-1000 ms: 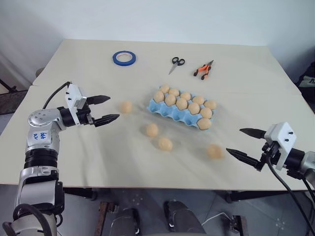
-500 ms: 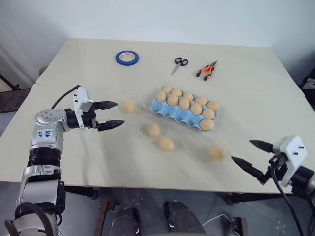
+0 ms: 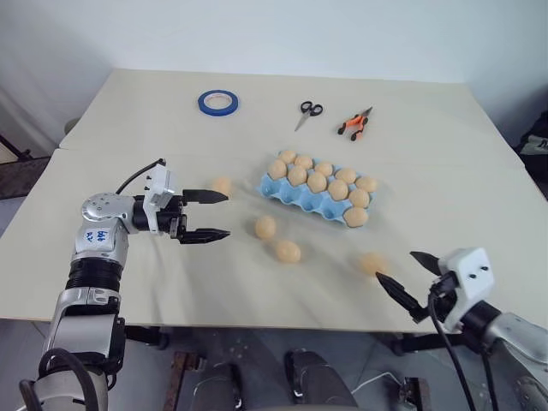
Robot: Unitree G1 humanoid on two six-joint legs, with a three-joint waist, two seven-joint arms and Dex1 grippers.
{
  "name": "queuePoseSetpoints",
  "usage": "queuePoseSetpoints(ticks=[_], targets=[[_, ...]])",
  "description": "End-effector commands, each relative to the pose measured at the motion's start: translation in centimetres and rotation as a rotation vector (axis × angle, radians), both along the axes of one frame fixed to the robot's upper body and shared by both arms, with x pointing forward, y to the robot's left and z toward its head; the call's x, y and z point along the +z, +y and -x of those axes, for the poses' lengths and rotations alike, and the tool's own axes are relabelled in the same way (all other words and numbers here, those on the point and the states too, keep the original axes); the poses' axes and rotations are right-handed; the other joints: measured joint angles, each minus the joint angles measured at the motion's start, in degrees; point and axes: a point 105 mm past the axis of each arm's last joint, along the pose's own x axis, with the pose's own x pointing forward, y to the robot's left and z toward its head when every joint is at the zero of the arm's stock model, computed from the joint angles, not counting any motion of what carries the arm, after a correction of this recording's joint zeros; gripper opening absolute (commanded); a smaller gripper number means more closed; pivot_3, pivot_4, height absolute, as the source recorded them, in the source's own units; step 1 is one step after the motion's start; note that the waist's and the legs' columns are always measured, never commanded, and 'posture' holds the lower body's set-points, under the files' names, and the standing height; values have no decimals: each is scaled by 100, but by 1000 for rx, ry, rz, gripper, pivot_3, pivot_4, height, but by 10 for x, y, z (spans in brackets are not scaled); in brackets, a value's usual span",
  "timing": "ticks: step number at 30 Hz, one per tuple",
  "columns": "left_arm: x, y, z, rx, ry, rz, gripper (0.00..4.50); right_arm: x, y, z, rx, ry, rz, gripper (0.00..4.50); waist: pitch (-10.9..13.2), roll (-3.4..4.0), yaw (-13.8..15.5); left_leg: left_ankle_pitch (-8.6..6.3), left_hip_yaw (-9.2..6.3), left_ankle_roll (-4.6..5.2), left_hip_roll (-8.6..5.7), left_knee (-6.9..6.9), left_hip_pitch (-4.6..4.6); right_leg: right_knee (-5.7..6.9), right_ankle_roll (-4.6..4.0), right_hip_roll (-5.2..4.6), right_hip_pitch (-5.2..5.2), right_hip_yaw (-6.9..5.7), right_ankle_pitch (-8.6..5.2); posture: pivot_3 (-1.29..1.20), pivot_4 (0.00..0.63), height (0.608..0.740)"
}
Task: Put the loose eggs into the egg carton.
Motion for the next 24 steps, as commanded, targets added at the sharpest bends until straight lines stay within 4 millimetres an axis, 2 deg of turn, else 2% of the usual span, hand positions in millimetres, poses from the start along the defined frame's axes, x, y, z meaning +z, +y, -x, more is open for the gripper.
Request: queuePoseSetpoints(ticks=[1, 11, 12, 14, 19, 21, 24], targets=[[4, -3, 10, -106, -31, -17, 4436, -8, -1, -11, -17, 17, 24, 4500, 0, 0, 4, 0, -1, 0, 1, -1, -2, -2, 0, 0, 0, -1, 0, 0, 150, 740], [5, -3, 12, -93, -36, 1, 4436, -19, 0, -25, -4, 25, 46, 4500, 1, 1, 3, -3, -14, -3, 3, -5, -7, -5, -4, 3, -2, -12, -4, 0, 150, 740], [5, -2, 12, -90, -37, 1, 4500, -19, 0, -25, -4, 24, 44, 4117, 1, 1, 4, -3, -14, -3, 3, -4, -7, -4, -4, 4, -1, -13, -4, 0, 150, 740], [6, -2, 11, -85, -40, 3, 4500, -18, 1, -25, 4, 15, 47, 3637, 1, 1, 8, -3, -16, -3, 3, -4, -7, -4, -4, 4, 0, -15, -4, 0, 150, 740], [6, -1, 11, -75, -44, 6, 4500, -13, 4, -26, 18, -1, 41, 1908, 1, 2, 7, -3, -16, -3, 3, -4, -7, -4, -4, 3, 1, -15, -4, 0, 150, 740], [6, -1, 11, -72, -46, 6, 4500, -9, 3, -27, 16, -14, 41, 1908, 1, 2, 6, -3, -17, -3, 3, -4, -7, -4, -4, 3, 1, -15, -4, 0, 150, 740], [7, 0, 12, -68, -50, 10, 4500, 11, 2, -34, -5, -65, 32, 1908, 1, 2, -7, -3, -17, -3, 3, -4, -7, -4, -4, 3, 1, -14, -4, 0, 150, 740]])
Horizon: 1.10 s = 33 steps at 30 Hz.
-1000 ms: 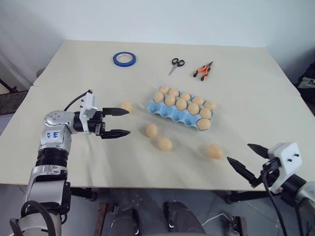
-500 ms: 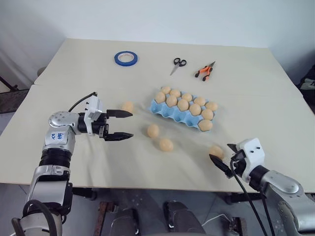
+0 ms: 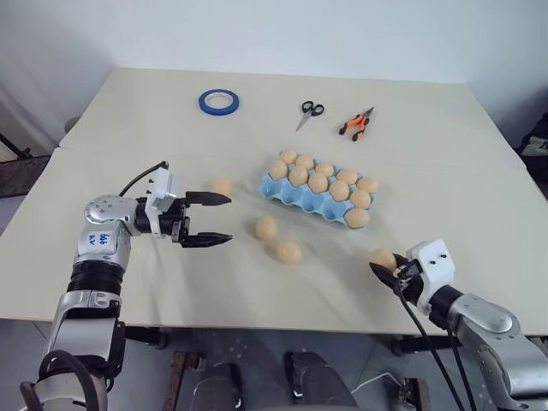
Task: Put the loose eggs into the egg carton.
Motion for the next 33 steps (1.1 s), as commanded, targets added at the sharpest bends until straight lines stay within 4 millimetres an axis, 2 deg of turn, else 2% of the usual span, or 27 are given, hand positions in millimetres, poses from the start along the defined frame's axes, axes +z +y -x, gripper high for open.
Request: queuePoseSetpoints(ticks=[1, 5, 10, 14, 17, 20, 25, 28, 33], targets=[[7, 3, 7, -42, -34, 5, 4500, 40, 0, -9, -10, -123, -10, 1908, 1, 1, -9, 0, 0, 0, 0, 0, 0, 0, 0, 0, 0, 1, 0, 0, 150, 740], [8, 5, 9, -36, -41, 11, 4500, 74, 14, -24, 8, -187, -30, 1908, 1, 2, -11, 2, 0, -2, 1, 1, 2, 6, 0, 0, -1, 1, 1, 0, 150, 740], [9, 8, 11, -31, -51, 15, 4500, 85, 37, -44, 57, -176, -17, 1908, 1, 2, -1, 1, -9, -4, 2, -6, -2, 1, -8, -2, -5, -5, -4, 0, 150, 740], [12, 8, 10, -20, -70, 38, 4500, 79, 55, -67, 81, -164, 2, 1908, 1, 2, -9, -1, -8, -4, 2, -8, -17, -7, -10, -2, -16, -7, -5, 0, 150, 740], [12, 7, 10, -20, -76, 48, 4500, 72, 57, -77, 76, -150, 23, 1908, 1, 3, -4, -1, -6, -4, 2, -7, -32, -6, -9, -2, -30, -8, -5, 0, 150, 740], [14, 7, 11, -16, -78, 65, 4500, 66, 60, -86, 80, -149, 30, 1908, 2, 3, 11, 17, -7, -27, 2, 9, -93, 13, -6, -1, -88, -11, -3, 0, 150, 740], [15, 9, 12, -2, -82, 73, 4500, 63, 66, -94, 97, -153, 52, 1908, 2, 4, -8, 20, -4, -32, 2, 13, -92, 15, -3, 1, -86, -11, -4, 0, 150, 740], [14, 9, 13, 6, -84, 74, 4500, 65, 69, -92, 118, -156, 52, 2552, 2, 4, -5, 21, -5, -34, 3, 13, -91, 19, -3, 2, -86, -12, -4, 0, 150, 740], [15, 10, 12, 16, -85, 78, 4500, 72, 69, -87, 132, -178, 57, 4197, 2, 4, -11, 22, -5, -34, 3, 14, -89, 25, -3, 2, -86, -12, -4, 0, 150, 740]])
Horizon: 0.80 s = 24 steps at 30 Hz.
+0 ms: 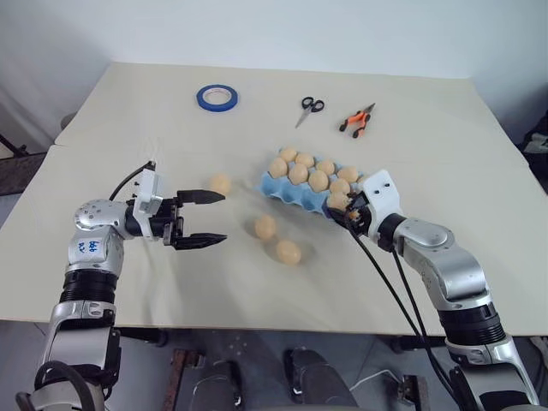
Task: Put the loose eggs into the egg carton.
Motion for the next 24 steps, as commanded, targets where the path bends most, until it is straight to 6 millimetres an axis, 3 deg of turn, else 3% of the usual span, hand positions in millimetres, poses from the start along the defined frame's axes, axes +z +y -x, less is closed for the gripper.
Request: queuePoseSetpoints(ticks=[1, 6, 12, 24], targets=[[9, 1, 2, 0, -39, 18, 4500, 21, 2, 5, 25, -74, 1, 4422, 0, 0, 2, 1, 0, 0, 0, 0, 0, 0, 0, 0, 0, 0, 0, 0, 150, 740], [9, -1, -1, -2, -38, 22, 4500, 44, 2, 16, 71, -205, 35, 4422, 0, 0, 10, 1, 0, 0, -1, -1, 0, -1, 0, -1, 0, 0, 0, 0, 150, 740], [10, -2, -2, -1, -37, 27, 4500, 52, -9, 57, 179, -217, -18, 4422, 0, 0, 45, 0, -6, 0, 0, -5, -1, -8, 1, -1, 4, -7, -1, 0, 150, 740], [10, 5, -10, 37, -30, 43, 4500, 9, -66, 133, 321, -47, -46, 4422, 0, -1, 46, -11, -12, 31, -3, 13, 15, 1, 11, 3, 26, -8, 4, 0, 150, 740]])
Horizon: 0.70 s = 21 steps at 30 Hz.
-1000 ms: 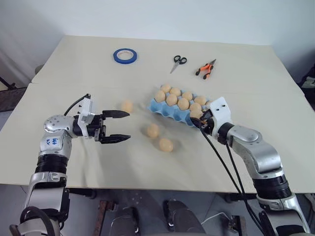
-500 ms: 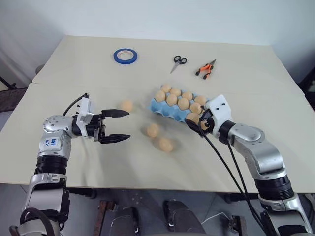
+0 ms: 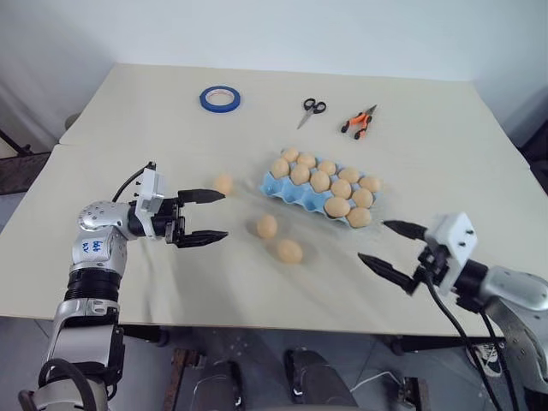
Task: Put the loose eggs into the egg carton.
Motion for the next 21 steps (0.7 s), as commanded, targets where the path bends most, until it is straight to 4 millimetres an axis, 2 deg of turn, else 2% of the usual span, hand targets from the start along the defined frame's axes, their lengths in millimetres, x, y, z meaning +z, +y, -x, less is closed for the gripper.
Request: queuePoseSetpoints(ticks=[1, 4, 7, 11, 13, 15, 18, 21], targets=[[10, 7, -3, 21, -43, 4, 4500, 6, -13, 17, 38, -23, 9, 4422, 0, 0, -3, 0, -1, 0, 0, 0, 1, 0, 0, 0, 1, 0, 0, 0, 150, 740], [10, 10, -4, 31, -44, 3, 4500, 2, -19, 25, 45, -8, 18, 4422, 0, 0, -32, 0, 2, 1, 0, 4, 4, 0, 5, -1, 5, 1, 4, 0, 150, 740], [13, 12, -5, 38, -51, 14, 4500, 0, -14, 25, 71, 11, 24, 4422, 0, 0, -34, 2, 2, 5, 0, 7, 5, 0, 4, -2, 6, 4, 8, 0, 150, 740], [15, 14, -4, 39, -53, 31, 4500, 6, 10, 9, 66, -8, 9, 4422, 0, 0, -48, 7, 1, 4, 2, 6, 8, 1, -4, -3, 6, 6, 14, 0, 150, 740], [15, 15, -3, 40, -55, 30, 4500, 5, 29, -2, 65, -6, 4, 4422, 0, -1, -41, 11, 0, 0, 2, 2, 10, 3, -7, -3, 4, 6, 15, 0, 150, 740], [15, 16, -2, 42, -58, 29, 4500, -1, 51, -12, 76, 48, 12, 4422, 0, -1, -43, 13, -1, -2, 3, -2, 8, 2, -12, -3, -1, 4, 16, 0, 150, 740], [16, 17, -2, 45, -60, 29, 4500, -5, 68, -29, 42, 80, 6, 4422, -1, -1, -28, 15, -1, -4, 2, -11, -1, 0, -17, -6, -14, 5, 15, 0, 150, 740], [15, 16, 0, 45, -64, 29, 4500, -7, 93, -39, 69, 96, -21, 4422, -1, -2, -25, 13, -2, -6, 3, -14, -9, -5, -20, -6, -19, 3, 12, 0, 150, 740]])
